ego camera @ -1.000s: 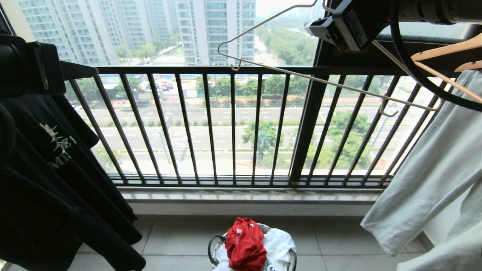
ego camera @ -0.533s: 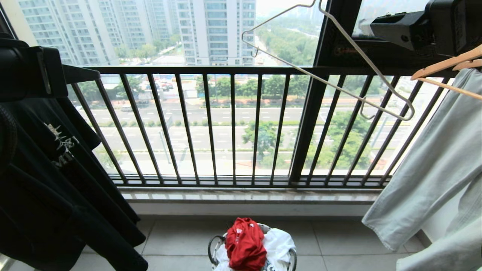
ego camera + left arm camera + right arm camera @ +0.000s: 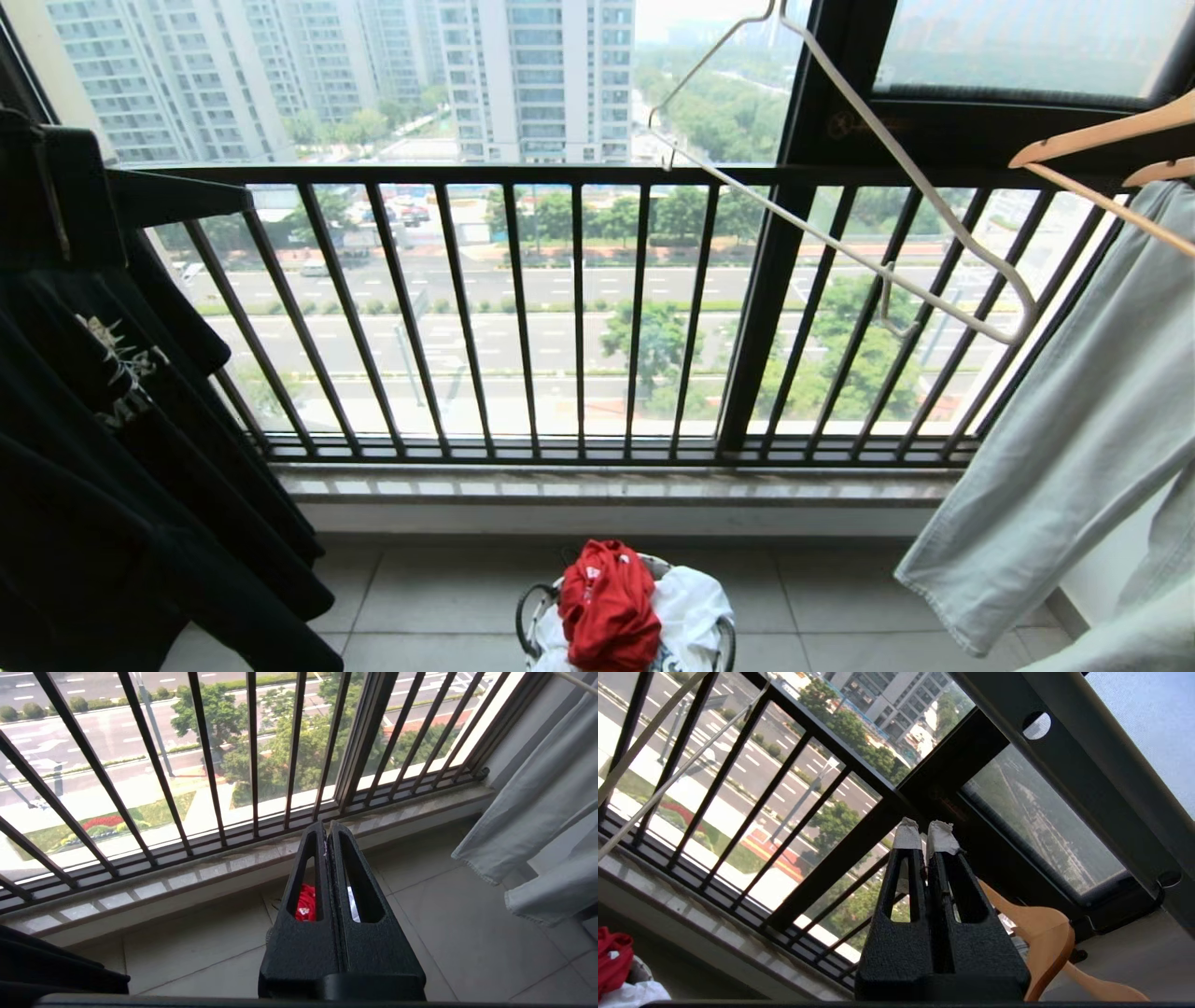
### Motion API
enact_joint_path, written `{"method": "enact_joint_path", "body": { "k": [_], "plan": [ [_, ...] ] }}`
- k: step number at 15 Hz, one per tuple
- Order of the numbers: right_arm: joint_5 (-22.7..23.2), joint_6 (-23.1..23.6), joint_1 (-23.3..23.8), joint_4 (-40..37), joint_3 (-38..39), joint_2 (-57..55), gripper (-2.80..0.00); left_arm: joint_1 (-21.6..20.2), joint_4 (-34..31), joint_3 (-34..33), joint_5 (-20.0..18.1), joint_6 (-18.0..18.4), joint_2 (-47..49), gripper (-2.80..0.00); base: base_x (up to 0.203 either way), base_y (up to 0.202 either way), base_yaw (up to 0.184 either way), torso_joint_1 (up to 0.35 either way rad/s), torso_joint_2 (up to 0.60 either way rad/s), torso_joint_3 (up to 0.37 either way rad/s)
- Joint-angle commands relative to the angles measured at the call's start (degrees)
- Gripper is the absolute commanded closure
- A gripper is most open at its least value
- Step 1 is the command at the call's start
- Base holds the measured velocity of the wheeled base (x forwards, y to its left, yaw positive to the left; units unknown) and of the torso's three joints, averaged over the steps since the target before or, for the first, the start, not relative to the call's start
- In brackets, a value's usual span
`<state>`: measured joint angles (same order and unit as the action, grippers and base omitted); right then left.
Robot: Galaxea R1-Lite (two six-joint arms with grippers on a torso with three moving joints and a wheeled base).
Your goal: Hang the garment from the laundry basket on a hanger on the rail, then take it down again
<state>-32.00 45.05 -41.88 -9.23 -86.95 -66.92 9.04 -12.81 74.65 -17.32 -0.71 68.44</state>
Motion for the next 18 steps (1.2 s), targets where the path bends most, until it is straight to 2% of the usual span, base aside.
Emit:
{"method": "enact_joint_path", "body": {
  "k": [1, 5, 10, 11, 13, 15, 18],
  "plan": [
    [-0.1, 0.0, 1.3, -0.2, 0.2, 3.3, 0.00, 1.1, -0.2, -0.6, -0.4, -0.1, -4.8, 0.00, 0.000, 0.000, 0.000, 0.000, 0.00, 0.000],
    [0.8, -1.9, 8.7, -0.4, 6.6, 11.6, 0.00, 4.5, -2.3, -7.2, -0.7, -0.3, -13.3, 0.00, 0.000, 0.000, 0.000, 0.000, 0.00, 0.000],
    [3.3, -2.6, 19.2, -0.3, 16.3, 26.8, 0.00, 4.9, -3.9, -17.7, 0.0, -1.2, -29.4, 0.00, 0.000, 0.000, 0.000, 0.000, 0.00, 0.000],
    [4.0, -4.7, 21.9, -0.3, 17.2, 29.5, 0.00, 3.9, -5.0, -18.8, 0.9, -2.2, -33.6, 0.00, 0.000, 0.000, 0.000, 0.000, 0.00, 0.000],
    [5.7, -10.6, 25.2, -2.2, 17.7, 33.6, 0.00, -0.7, -9.2, -19.6, 3.4, -4.8, -40.7, 0.00, 0.000, 0.000, 0.000, 0.000, 0.00, 0.000],
    [6.1, -13.6, 27.5, -6.0, 17.8, 38.3, 0.00, -5.9, -14.0, -20.8, 4.4, -6.0, -46.8, 0.00, 0.000, 0.000, 0.000, 0.000, 0.00, 0.000],
    [6.2, -17.8, 28.1, -13.2, 17.7, 44.8, 0.00, -7.8, -16.7, -26.9, 7.9, -6.3, -54.3, 0.00, 0.000, 0.000, 0.000, 0.000, 0.00, 0.000]
  ]
}}
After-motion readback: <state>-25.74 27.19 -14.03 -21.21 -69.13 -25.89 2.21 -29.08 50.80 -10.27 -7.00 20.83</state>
